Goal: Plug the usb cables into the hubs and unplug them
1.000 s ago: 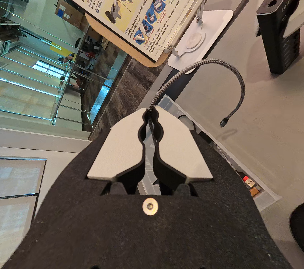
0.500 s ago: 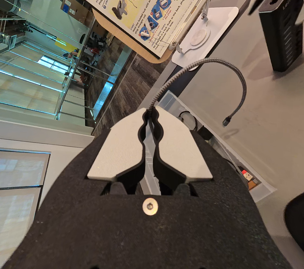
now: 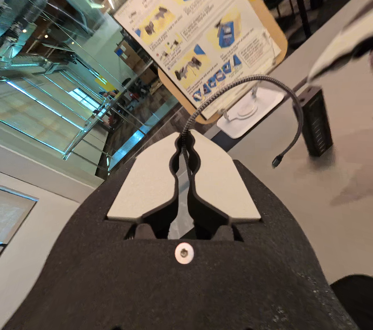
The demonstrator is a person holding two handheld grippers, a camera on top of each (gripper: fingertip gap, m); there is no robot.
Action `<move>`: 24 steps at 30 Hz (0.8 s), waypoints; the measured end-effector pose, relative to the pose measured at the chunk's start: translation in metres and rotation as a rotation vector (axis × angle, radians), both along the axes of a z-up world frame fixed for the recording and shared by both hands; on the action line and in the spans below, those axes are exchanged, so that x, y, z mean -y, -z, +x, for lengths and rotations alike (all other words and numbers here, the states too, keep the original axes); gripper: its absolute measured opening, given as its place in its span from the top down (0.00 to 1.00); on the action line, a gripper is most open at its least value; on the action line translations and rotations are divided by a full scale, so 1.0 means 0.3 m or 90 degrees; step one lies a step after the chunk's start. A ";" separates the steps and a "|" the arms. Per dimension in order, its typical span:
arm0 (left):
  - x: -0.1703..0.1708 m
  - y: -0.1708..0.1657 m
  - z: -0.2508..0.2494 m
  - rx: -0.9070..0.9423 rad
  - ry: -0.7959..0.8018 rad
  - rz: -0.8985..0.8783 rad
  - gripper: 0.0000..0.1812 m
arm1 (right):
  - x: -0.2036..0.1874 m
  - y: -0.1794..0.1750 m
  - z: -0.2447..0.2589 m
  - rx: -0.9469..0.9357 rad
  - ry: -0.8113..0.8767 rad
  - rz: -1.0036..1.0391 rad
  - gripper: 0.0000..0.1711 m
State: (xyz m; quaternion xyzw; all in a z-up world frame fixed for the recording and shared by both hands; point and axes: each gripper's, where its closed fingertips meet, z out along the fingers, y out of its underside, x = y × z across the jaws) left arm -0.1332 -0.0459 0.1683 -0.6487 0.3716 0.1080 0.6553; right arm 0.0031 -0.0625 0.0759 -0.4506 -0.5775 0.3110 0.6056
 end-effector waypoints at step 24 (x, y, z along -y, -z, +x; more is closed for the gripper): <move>0.562 -0.321 0.066 0.424 0.475 0.135 0.99 | -0.113 0.247 -0.597 0.025 0.099 -0.179 0.63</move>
